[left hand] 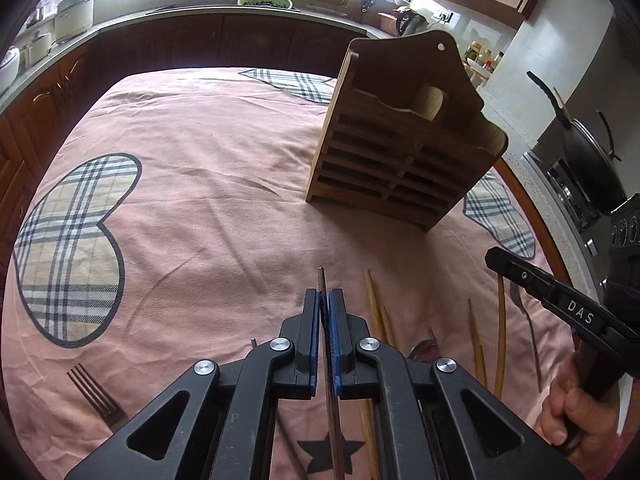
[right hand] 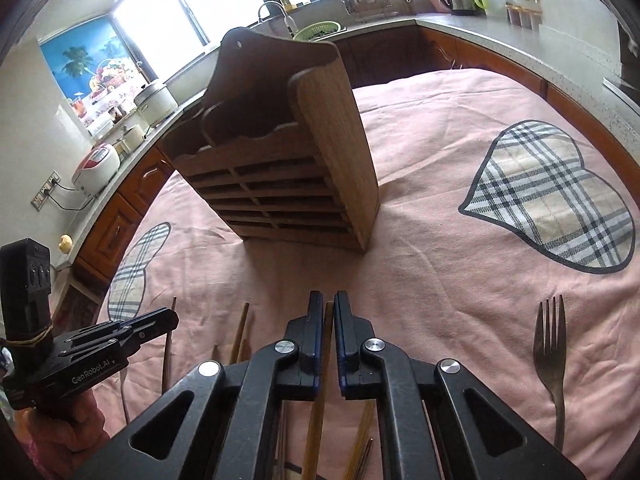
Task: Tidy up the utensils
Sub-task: 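Close the left tool on a thin metal chopstick while the right tool grasps a wooden chopstick, then lift both held chopsticks and carry them over the wooden utensil holder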
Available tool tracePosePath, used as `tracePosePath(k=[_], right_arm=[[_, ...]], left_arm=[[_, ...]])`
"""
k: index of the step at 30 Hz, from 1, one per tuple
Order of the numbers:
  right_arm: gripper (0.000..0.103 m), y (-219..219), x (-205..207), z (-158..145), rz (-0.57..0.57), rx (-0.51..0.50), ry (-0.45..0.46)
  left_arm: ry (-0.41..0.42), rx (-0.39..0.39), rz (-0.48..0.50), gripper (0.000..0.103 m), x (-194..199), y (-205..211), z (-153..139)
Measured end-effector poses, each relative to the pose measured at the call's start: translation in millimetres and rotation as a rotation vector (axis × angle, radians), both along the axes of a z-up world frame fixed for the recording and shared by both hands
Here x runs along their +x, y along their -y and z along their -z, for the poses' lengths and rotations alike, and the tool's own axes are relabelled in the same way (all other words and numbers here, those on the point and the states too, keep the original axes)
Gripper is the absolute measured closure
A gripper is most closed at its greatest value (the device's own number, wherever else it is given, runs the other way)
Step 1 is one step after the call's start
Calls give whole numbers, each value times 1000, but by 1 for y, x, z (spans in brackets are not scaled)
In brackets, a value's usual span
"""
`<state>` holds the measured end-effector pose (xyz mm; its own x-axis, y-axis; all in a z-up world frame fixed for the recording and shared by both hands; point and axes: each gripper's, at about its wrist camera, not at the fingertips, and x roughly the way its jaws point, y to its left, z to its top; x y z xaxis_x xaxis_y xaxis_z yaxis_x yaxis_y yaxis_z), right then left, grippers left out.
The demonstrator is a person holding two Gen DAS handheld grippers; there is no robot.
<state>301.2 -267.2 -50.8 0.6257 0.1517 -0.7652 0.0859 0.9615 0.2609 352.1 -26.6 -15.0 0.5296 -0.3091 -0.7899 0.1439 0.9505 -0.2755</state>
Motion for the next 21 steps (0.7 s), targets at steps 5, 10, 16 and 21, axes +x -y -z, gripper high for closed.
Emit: tracePosePath(k=[5, 10, 16, 21], right_arm=[[99, -9, -15, -35, -26, -8, 68], [99, -21, -30, -65, -48, -24, 132], [99, -28, -50, -91, -61, -32, 195], [99, -31, -62, -103, -64, -28, 224]], left_arm=[[73, -42, -3, 100, -33, -13, -35], [139, -72, -1, 100, -68, -26, -65], [183, -93, -2, 100, -100, -41, -86], [217, -105, 1, 101, -116, -45, -99]])
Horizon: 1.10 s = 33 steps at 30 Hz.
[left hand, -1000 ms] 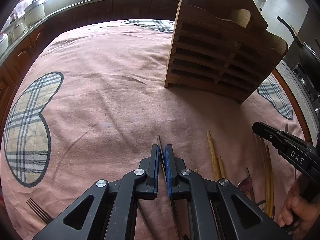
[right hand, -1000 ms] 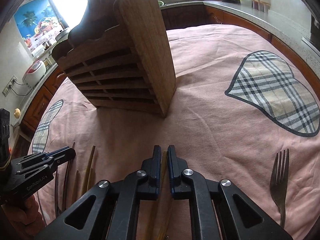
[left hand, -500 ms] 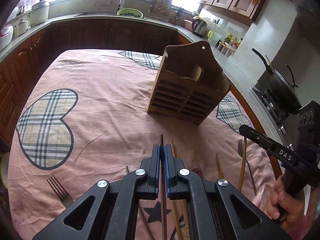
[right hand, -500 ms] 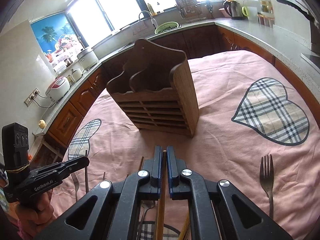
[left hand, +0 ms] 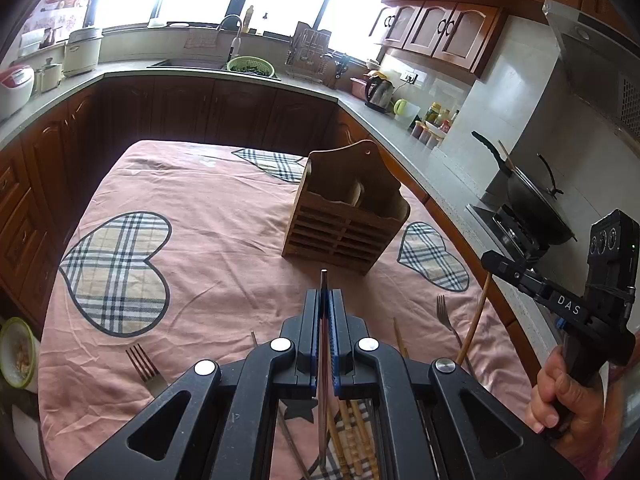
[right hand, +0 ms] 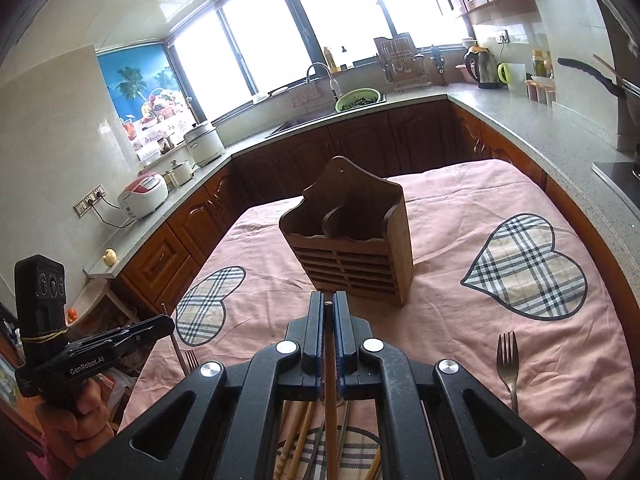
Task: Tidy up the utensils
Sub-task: 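Lift both held chopsticks and carry them over the wooden utensil holder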
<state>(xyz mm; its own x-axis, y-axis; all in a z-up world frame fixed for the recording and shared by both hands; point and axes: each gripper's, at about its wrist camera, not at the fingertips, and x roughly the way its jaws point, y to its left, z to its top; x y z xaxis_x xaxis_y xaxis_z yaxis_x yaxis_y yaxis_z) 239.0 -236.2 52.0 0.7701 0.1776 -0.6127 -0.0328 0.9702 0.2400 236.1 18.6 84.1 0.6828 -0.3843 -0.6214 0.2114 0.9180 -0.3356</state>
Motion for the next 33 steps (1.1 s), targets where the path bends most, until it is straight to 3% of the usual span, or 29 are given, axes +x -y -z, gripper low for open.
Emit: tracePosePath(k=[15, 25, 33], right_arm=[[99, 1, -7, -49, 19, -12, 142], [99, 15, 20, -88, 68, -29, 261], [99, 28, 50, -118, 119, -35, 356]], left_arm=[[137, -11, -11, 101, -13, -7, -40], [264, -9, -58, 101, 12, -4, -66], [336, -14, -94, 101, 54, 5, -72]])
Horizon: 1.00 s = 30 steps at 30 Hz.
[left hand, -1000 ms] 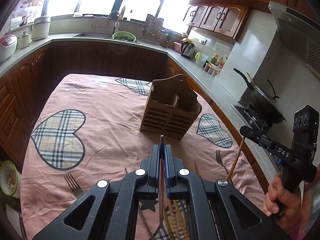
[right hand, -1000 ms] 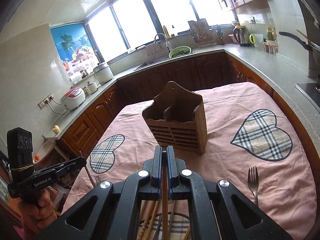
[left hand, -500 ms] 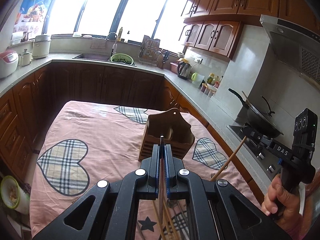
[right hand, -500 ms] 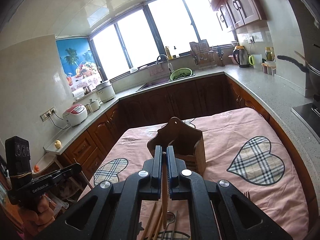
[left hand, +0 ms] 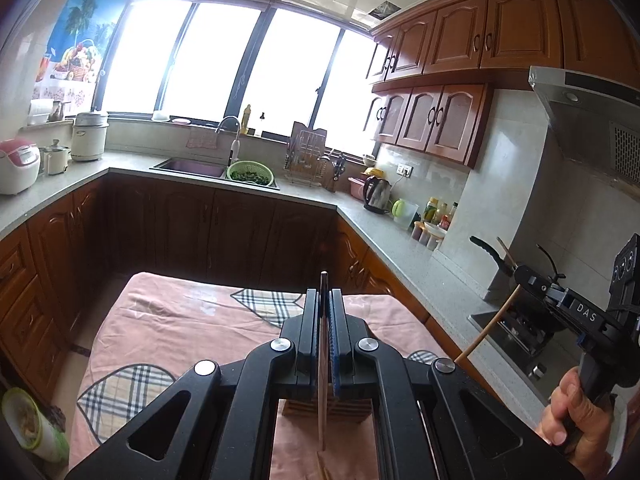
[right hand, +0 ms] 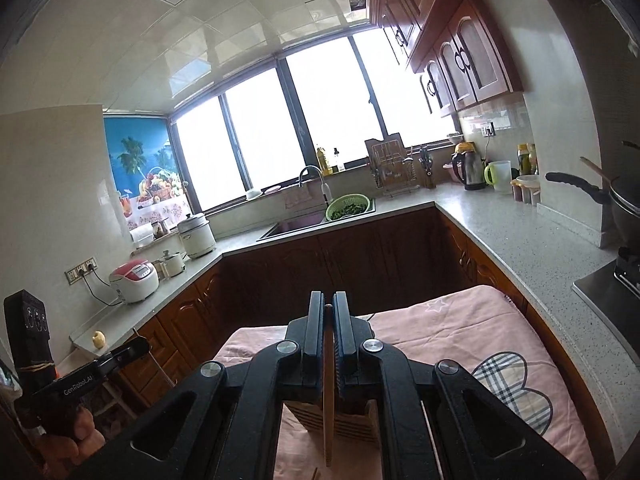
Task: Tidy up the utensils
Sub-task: 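Lift both held chopsticks and carry them over the wooden utensil holder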
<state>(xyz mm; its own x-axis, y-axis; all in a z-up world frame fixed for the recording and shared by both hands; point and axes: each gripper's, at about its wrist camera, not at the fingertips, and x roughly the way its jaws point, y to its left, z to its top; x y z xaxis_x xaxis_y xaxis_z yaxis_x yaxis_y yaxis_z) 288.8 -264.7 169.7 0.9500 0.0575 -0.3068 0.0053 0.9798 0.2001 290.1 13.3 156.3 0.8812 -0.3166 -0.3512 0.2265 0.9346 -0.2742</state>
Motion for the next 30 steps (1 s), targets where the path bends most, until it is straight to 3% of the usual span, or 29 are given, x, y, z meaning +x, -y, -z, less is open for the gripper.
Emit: tracePosePath(k=[9, 21, 30], right_arm=[[99, 20, 44, -2, 67, 21, 52], [99, 39, 85, 75, 116, 79, -6], [99, 46, 95, 107, 126, 106, -44]], left_arm=[[37, -44, -74, 101, 65, 15, 18], [-67, -72, -115, 101, 158, 64, 106], [-107, -51, -120, 101, 201, 82, 127]])
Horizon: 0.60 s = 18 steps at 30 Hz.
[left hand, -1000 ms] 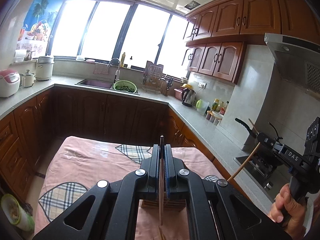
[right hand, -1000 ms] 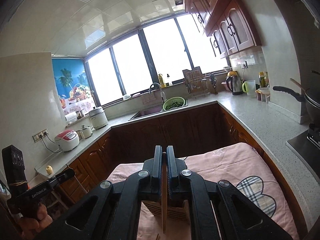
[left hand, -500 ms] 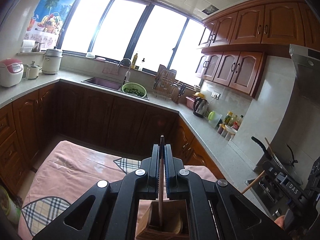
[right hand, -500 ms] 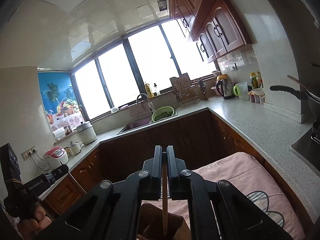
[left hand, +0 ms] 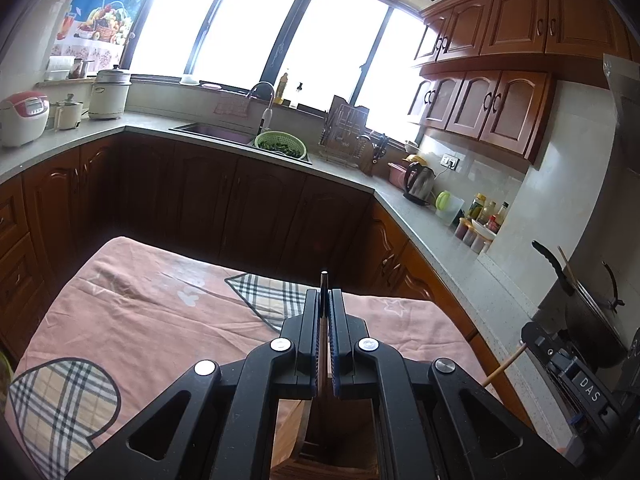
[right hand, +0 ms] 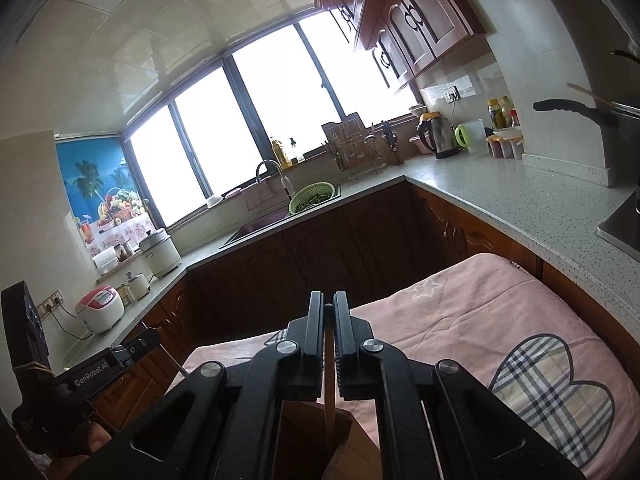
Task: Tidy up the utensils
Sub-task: 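Lift both held chopsticks and carry them over the wooden utensil holder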
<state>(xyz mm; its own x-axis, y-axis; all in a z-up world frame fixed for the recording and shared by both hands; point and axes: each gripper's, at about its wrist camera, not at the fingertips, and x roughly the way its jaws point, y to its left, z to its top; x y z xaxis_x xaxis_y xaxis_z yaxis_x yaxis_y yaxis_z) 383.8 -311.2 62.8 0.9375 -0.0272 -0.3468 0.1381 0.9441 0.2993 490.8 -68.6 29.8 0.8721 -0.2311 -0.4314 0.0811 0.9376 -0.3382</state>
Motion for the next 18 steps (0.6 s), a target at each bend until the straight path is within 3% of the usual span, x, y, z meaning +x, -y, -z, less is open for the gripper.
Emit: tracePosePath(k=[6, 14, 16, 18], right_arm=[[99, 8, -1, 1, 4, 15, -8], [98, 7, -1, 1, 0, 20, -19], [94, 7, 0, 2, -3, 26, -29], [93, 7, 1, 3, -10, 34, -43]], left_arm=[[-12, -5, 1, 100, 10, -7, 4], [-12, 13, 14, 99, -8, -26, 4], [-21, 16, 15, 99, -8, -26, 4], [-33, 6, 20, 90, -8, -28, 5]])
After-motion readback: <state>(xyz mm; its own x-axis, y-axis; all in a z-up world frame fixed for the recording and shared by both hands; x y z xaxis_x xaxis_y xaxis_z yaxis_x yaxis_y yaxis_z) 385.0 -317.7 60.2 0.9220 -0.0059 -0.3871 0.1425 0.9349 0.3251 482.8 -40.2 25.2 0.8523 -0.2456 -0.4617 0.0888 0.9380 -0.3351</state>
